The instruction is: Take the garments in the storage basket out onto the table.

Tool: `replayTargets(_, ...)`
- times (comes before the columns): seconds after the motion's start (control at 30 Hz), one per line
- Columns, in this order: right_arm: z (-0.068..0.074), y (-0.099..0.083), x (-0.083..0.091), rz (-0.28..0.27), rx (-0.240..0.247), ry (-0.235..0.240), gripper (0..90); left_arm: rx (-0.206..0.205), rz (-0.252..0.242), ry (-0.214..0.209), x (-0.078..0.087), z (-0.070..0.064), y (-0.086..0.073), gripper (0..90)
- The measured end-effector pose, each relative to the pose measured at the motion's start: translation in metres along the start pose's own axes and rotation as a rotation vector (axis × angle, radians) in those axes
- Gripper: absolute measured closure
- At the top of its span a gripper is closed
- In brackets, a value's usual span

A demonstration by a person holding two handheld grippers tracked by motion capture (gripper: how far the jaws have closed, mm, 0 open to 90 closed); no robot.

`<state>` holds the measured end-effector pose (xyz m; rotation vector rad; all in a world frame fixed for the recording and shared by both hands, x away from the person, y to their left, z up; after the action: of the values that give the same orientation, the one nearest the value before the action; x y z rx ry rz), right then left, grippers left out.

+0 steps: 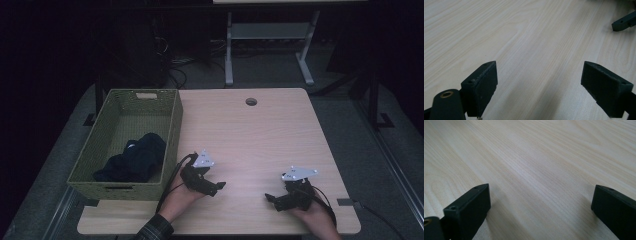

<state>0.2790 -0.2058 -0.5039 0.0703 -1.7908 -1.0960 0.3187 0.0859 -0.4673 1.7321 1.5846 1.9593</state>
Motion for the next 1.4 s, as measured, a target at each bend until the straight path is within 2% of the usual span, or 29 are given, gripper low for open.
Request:
replayTargets(0.5, 0.000, 0.000, 0.000, 0.000, -0.001, 0.000, 2.0, -0.007, 0.008, -0.012, 0.005, -0.001, 0.007, 13.6)
replayTargets(1.07, 0.000, 0.000, 0.000, -0.001, 0.000, 0.000, 2.0, 0.010, 0.008, -0.040, 0.011, -0.001, 0.017, 13.6)
replayTargets(1.4, 0.000, 0.000, 0.000, 0.000, 0.000, 0.000, 2.0, -0.002, 0.022, -0.043, 0.018, -0.001, 0.027, 13.7)
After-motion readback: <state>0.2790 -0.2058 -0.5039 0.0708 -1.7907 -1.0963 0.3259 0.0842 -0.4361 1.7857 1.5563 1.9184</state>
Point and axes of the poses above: each handheld gripper's, and its own axes: x roughly backward along the jaws, y roughly out of its top, z roughly to its left, the point moved 3 cm from there along -x, roughly forward along the jaws, and after that the axes turned 11 degrees about x, right-handed, at the moved point
